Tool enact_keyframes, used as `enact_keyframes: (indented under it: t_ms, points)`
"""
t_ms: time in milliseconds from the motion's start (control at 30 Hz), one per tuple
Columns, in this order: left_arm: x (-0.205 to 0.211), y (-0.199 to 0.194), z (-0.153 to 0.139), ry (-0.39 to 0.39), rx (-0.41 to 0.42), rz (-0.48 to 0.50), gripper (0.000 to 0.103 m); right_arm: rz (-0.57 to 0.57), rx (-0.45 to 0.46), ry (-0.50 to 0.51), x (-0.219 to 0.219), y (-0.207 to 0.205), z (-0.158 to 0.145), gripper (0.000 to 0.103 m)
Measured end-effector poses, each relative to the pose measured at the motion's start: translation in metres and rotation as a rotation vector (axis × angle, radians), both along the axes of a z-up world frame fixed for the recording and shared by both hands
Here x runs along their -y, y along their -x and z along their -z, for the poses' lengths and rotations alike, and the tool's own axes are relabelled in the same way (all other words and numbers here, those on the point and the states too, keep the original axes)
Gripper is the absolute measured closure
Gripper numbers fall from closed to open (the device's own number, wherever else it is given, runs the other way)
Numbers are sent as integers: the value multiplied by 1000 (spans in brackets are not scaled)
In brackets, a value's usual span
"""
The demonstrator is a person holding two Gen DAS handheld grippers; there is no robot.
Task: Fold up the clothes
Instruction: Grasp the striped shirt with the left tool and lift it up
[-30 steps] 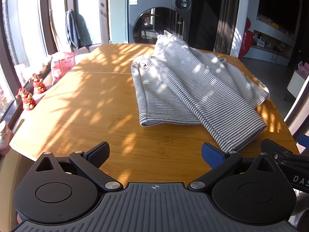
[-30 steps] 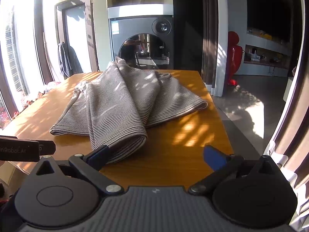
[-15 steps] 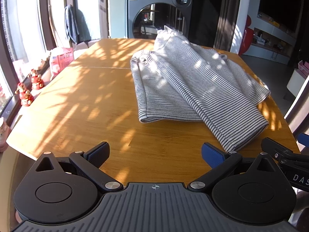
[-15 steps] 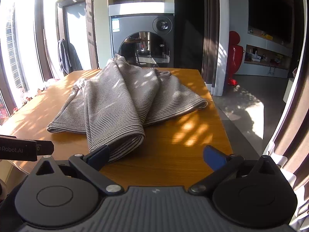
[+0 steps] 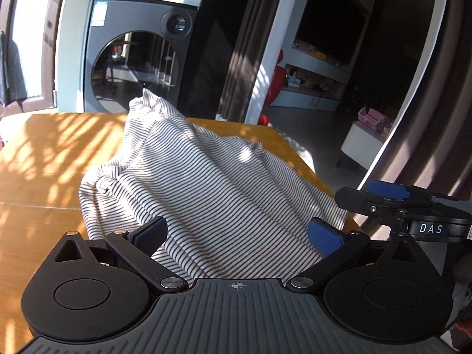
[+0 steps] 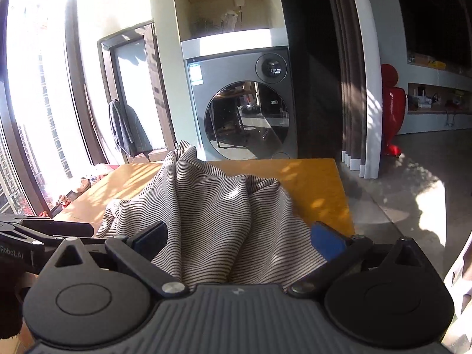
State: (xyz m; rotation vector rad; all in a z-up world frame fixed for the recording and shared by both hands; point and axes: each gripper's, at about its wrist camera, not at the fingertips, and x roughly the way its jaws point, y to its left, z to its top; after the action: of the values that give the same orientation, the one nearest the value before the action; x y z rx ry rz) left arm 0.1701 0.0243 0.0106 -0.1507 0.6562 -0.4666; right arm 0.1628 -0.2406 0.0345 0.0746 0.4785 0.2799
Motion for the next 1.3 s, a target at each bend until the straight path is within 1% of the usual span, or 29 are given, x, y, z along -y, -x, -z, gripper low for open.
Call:
enact_keyframes:
  t_ms: [67,133,167,233,267,333,367,400,467,500,600,667,733,800,900,967,1033,1067,1200,1233,1267,1300]
  points:
    - [4,-28,11,17,1,-3,0,-30,1,7,-9,-35,5,0]
    - [4,-54,27,4,5,-16,0,-54,-32,-30,-15,-67,11,0]
    - [2,-62,35,-7,-3,-22,0,-53,-69,-73,-17,-85,16,0]
    - [-6,-72,53,-15,-38,-20,0,-25,-132,-160,-17,-115,35,0]
    - [-11,-73,55,8,-33,-10,0,-6,-158,-196,-16,-128,45,0]
    - [-22,-68,56,46,-30,6,0,23,-187,-238,-12,-135,62,0]
    - [-27,-64,57,61,-29,9,0,19,-175,-275,-9,-131,62,0]
    - [-34,-59,58,77,-26,8,0,15,-191,-303,-6,-126,64,0]
    - [-45,-43,59,110,-31,25,0,1,-181,-352,-2,-102,68,0]
    - [-51,-35,60,127,-35,36,0,-3,-180,-357,-2,-90,69,0]
    - [-66,-3,57,154,-48,61,0,-28,-165,-330,-8,-48,71,0]
    - [-72,10,56,162,-86,55,0,-42,-156,-314,-12,-22,72,0]
    - [-78,22,54,168,-130,43,0,-35,-154,-332,-8,-12,67,0]
    - [-84,33,52,174,-174,31,0,-23,-156,-357,-5,-14,69,0]
    - [-92,47,51,190,-241,16,0,-13,-151,-360,-5,-15,69,0]
    - [-96,46,54,281,-297,28,0,-13,-151,-361,-4,-14,69,0]
    - [-96,41,65,441,-406,25,0,-15,-151,-368,-4,-14,69,0]
    - [-94,39,68,479,-429,17,0,-15,-152,-362,-4,-14,69,0]
    - [-80,34,64,483,-453,2,0,-26,-165,-324,-9,-7,67,0]
    - [-79,34,64,485,-465,16,5,-30,-168,-306,-11,-3,66,0]
    - [-79,35,65,481,-480,29,29,-31,-171,-286,-12,3,64,0]
    - [-81,37,67,481,-498,34,46,-29,-173,-269,-13,10,63,0]
